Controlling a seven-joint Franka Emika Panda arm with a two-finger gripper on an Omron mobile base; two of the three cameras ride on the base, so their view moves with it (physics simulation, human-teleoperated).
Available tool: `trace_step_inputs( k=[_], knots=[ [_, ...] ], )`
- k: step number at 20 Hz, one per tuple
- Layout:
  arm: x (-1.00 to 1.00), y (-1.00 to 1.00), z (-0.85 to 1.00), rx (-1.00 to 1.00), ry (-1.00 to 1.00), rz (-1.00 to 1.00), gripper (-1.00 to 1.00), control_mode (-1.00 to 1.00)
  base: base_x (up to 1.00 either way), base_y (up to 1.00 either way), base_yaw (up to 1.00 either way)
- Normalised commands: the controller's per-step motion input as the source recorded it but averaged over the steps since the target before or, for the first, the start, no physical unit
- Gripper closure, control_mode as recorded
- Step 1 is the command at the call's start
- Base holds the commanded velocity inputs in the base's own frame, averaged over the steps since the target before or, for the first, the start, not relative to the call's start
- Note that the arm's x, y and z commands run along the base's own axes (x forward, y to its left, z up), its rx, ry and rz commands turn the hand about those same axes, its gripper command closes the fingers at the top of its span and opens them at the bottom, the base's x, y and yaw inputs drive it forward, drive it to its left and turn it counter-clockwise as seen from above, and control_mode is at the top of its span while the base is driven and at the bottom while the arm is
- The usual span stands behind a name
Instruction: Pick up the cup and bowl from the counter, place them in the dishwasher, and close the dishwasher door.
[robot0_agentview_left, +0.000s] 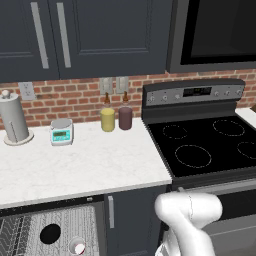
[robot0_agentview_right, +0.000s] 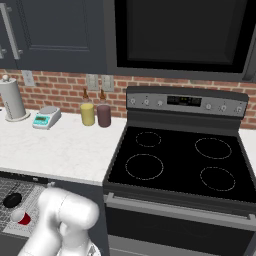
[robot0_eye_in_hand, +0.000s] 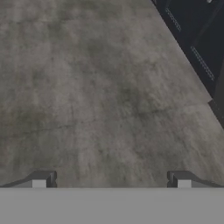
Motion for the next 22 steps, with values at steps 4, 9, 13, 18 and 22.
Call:
trace_step_inputs(
  k=[4, 9, 13, 18, 22],
  knots=[
    [0.00, 0.41, -0.20, 0.00, 0.00, 0.00, -1.00, -1.00, 0.00, 0.00, 0.00],
    [0.00, 0.45, -0.27, -0.01, 0.00, 0.00, -1.00, -1.00, 0.00, 0.00, 0.00],
    [0.00, 0.34, -0.15, 0.00, 0.00, 0.00, -1.00, -1.00, 0.00, 0.00, 0.00],
    [0.00, 0.53, -0.40, -0.01, 0.00, 0.00, -1.00, -1.00, 0.00, 0.00, 0.00],
    [0.04, 0.50, -0.42, -0.03, -0.01, 0.00, -1.00, -1.00, 0.00, 0.00, 0.00]
  ],
)
